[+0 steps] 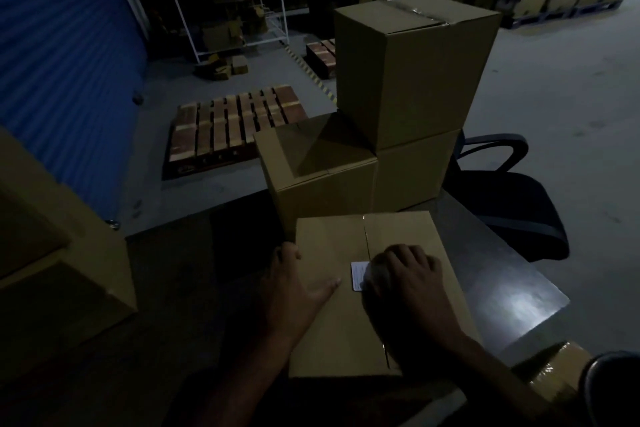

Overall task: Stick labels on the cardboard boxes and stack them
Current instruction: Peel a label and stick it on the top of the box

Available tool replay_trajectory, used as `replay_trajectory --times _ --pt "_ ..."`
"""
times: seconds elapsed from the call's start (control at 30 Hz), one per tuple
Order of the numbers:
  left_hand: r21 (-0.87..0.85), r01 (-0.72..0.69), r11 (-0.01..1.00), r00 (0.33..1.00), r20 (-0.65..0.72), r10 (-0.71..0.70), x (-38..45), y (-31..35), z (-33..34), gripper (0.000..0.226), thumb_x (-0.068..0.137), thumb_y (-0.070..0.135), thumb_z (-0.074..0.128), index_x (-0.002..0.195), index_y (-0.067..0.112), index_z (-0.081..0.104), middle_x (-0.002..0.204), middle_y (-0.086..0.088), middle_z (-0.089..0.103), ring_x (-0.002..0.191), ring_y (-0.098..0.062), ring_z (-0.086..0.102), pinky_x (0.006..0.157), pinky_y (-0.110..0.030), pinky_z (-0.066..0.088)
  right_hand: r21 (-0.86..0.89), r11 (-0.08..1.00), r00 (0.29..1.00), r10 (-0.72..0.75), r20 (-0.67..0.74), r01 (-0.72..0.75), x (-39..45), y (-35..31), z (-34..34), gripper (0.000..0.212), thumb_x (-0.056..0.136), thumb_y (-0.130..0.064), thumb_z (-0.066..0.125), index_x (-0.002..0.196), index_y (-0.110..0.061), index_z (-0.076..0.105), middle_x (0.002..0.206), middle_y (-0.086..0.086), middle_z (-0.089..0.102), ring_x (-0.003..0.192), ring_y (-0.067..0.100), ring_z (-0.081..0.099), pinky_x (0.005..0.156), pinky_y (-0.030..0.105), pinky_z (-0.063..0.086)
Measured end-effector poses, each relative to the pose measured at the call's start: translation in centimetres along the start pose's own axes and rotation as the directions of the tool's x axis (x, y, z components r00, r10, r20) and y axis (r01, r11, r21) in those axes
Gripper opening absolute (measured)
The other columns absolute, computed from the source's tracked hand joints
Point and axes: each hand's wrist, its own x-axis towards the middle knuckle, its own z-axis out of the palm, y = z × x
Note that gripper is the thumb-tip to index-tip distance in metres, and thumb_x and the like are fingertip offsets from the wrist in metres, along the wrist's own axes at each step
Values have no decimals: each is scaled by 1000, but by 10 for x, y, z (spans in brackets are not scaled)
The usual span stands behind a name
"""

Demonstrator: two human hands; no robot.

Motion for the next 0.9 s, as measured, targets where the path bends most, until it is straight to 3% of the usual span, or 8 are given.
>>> replay_trajectory --times 0.1,0.2,0.4,0.67,0.8,0.9 --pt "41 -67 997 997 -21 67 19 9 14 72 76 64 82 125 24 48 131 0 49 116 -20 53 85 -35 43 -19 1000 1000 1 0 -1 3 3 6 39 91 -63 52 119 -36 55 125 -11 50 115 15 45 96 37 35" --pt "110 -108 988 994 -15 110 33 18 31 67 79 67 78 123 22 54 128 -2 53 116 -24 54 93 -41 46 12 1000 1000 15 -15 -14 5 5 8 37 91 -60 51 114 -31 54 118 -8 49 109 17 46 93 38 37" --pt "186 -179 966 976 -89 198 33 10 47 47 86 65 62 107 23 58 112 0 58 101 -23 58 89 -42 45 -3 1000 1000 9 -23 -9 1 2 8 44 90 -63 48 119 -30 53 122 -7 47 114 18 44 96 38 36" --pt "130 -153 980 982 -91 166 42 12 46 47 88 59 73 114 22 59 120 -1 55 109 -21 55 91 -40 46 61 997 996 57 -64 -53 -4 11 9 51 87 -58 58 127 -26 55 130 -2 51 118 19 45 92 35 39" --pt "165 -157 974 983 -63 170 73 8 42 65 84 63 74 135 25 57 138 -1 51 127 -23 45 101 -44 43 24 980 973 198 -119 -197 -37 8 -1 31 87 -53 67 106 -31 58 119 -4 54 111 18 49 94 37 38" --pt "61 -196 979 979 68 191 92 5 39 75 89 55 74 153 26 46 155 0 45 142 -22 40 112 -45 42 -21 970 958 235 -165 -241 -57 1 -10 28 89 -57 54 101 -32 55 109 -6 51 102 17 48 90 35 31"
